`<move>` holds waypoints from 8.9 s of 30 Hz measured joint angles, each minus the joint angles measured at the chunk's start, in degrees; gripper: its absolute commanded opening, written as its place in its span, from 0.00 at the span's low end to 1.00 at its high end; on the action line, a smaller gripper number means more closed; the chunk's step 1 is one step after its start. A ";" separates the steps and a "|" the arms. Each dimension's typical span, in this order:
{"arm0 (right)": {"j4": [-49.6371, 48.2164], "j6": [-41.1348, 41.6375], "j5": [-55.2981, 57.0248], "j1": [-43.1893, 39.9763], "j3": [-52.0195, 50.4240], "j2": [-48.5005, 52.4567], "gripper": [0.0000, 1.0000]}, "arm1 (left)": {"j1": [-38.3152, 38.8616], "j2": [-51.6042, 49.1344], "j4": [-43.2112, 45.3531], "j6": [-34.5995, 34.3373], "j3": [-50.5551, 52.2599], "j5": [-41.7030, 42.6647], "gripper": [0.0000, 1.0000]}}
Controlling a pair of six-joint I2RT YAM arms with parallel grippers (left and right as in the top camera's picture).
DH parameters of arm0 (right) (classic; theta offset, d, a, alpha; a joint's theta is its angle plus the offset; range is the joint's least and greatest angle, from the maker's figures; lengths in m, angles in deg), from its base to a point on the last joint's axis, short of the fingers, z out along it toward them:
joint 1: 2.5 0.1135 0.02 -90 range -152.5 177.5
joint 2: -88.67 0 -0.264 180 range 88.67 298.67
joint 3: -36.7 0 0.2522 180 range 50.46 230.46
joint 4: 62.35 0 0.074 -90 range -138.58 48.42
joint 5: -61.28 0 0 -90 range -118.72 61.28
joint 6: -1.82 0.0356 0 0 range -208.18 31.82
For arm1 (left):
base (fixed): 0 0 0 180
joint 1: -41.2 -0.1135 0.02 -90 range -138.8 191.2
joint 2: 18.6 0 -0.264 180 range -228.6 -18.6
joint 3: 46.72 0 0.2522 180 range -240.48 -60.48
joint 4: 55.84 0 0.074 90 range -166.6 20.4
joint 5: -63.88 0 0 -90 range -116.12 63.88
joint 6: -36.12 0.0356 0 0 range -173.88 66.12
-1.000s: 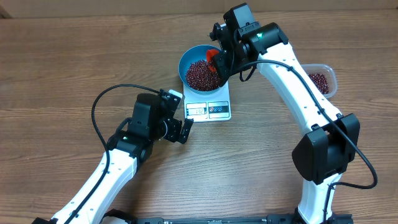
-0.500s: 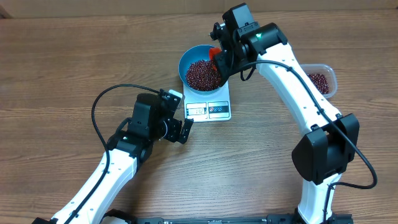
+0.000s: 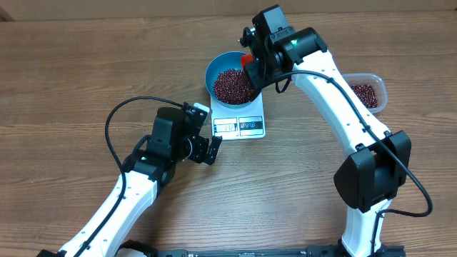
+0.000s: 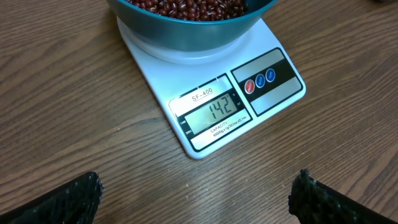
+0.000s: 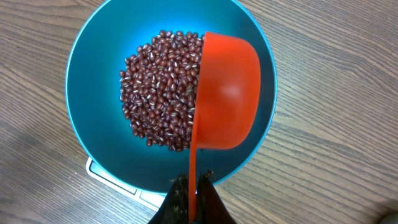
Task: Scoop item into bowl and weigh 150g on scale
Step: 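Tilt the scoop at the bowl rim to pour beans in, then hold the scoop tilted over the bowl, shaking small amounts of beans in, then move the scoop right and dip it into the bean tub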
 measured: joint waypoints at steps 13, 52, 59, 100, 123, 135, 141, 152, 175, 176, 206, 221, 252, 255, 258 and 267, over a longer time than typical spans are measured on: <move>0.00 -0.63 0.02 0.00 0.00 0.00 0.04 | 0.00 0.00 0.00 0.00 0.00 0.00 1.00; 0.83 -1.07 -7.98 -2.54 0.00 0.00 0.04 | 0.00 0.00 0.00 0.00 0.00 0.00 1.00; 0.83 -1.09 -1.70 0.20 0.00 0.00 0.04 | 0.00 0.00 0.00 0.00 0.00 0.00 1.00; 1.22 -1.31 -12.20 -4.52 0.00 0.00 0.04 | 0.00 0.00 0.00 0.02 0.00 0.00 1.00; 1.42 -1.36 2.58 2.36 0.00 0.00 0.04 | 0.00 0.00 0.00 0.00 0.00 0.00 1.00; 1.03 -1.70 -2.05 0.20 0.00 0.00 0.04 | 0.00 0.00 0.00 0.00 0.00 0.02 0.99; 1.18 -2.34 -8.57 -2.71 0.00 0.00 0.04 | 0.00 0.00 0.00 0.00 0.00 0.00 1.00; 1.53 -2.78 -11.19 -4.09 0.00 0.00 0.04 | 0.00 0.00 0.00 0.00 0.00 0.00 1.00; 1.53 -2.73 3.30 2.32 0.00 0.00 0.04 | 0.00 0.00 0.00 0.00 0.00 0.00 1.00; 1.53 -2.78 4.26 2.62 0.00 0.00 0.04 | 0.00 0.00 0.00 0.02 0.00 0.00 1.00; 1.03 -5.16 7.30 2.95 0.00 0.00 0.04 | 0.00 0.00 0.00 0.00 0.00 0.00 0.99; 0.96 -7.30 8.98 3.04 0.00 0.00 0.04 | 0.00 0.00 0.00 0.00 0.00 0.00 1.00; 0.39 -11.85 18.18 7.93 0.00 0.00 0.04 | 0.00 0.00 0.00 0.02 0.00 0.00 0.99; 0.42 -11.89 19.08 7.89 0.00 0.00 0.04 | 0.00 0.00 0.00 0.00 0.00 0.00 1.00; 0.39 -12.00 19.30 7.74 0.00 0.00 0.04 | 0.00 0.00 0.00 0.00 0.00 0.00 1.00; 0.11 -11.80 9.88 3.34 0.00 -1.11 0.04 | 0.00 0.00 0.00 0.00 0.00 0.00 0.99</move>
